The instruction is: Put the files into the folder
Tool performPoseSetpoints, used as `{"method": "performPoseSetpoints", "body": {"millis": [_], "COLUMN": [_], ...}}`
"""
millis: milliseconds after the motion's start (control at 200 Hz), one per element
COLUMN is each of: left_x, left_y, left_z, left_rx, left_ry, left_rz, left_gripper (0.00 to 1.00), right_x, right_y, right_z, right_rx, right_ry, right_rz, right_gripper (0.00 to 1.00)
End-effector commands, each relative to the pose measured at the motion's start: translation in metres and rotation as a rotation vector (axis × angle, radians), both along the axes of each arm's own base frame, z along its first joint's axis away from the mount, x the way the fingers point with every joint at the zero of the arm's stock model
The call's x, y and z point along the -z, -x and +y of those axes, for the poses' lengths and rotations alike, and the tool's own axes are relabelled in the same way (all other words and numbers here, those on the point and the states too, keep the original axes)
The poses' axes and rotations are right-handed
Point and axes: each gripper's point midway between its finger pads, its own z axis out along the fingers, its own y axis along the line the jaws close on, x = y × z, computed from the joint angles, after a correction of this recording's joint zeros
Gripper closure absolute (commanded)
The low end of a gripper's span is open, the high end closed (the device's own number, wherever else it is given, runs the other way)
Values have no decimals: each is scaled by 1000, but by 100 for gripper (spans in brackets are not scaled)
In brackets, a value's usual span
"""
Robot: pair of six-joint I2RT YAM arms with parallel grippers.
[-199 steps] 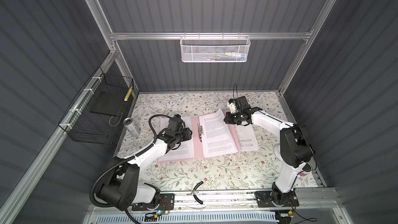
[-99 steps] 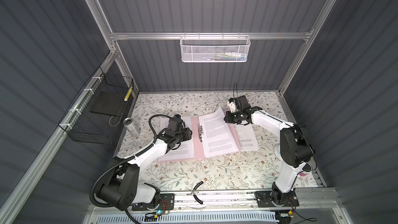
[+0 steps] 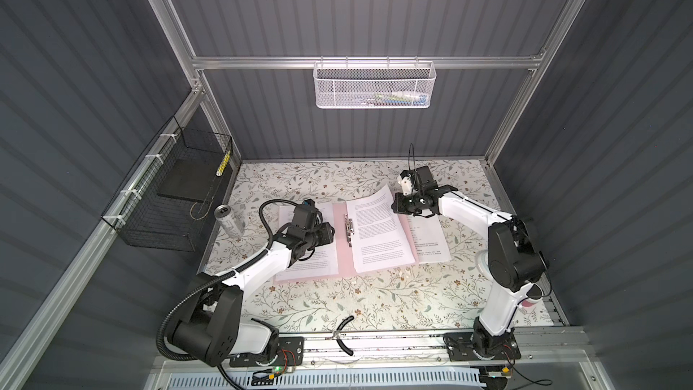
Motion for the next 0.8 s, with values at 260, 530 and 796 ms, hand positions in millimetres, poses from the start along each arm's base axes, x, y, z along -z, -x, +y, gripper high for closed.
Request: {"method": "performPoseSetpoints", "body": {"millis": [260, 530, 796], "left_x": [8, 8, 8], "left_y": [2, 2, 2], "left_z": [-3, -1, -1], "left_rx": [23, 16, 17], "left_ry": [-12, -15, -15], "left_rz": [13, 13, 10], "left_gripper": [54, 54, 51], "right_x": [6, 9, 3], "right_y": [2, 1, -4], "right_z": [-2, -1, -11], "right_rx": [6, 11, 37], "right_ry": [-36, -33, 9], "right_rz": [25, 45, 28], "right_gripper": [100, 100, 55]}}
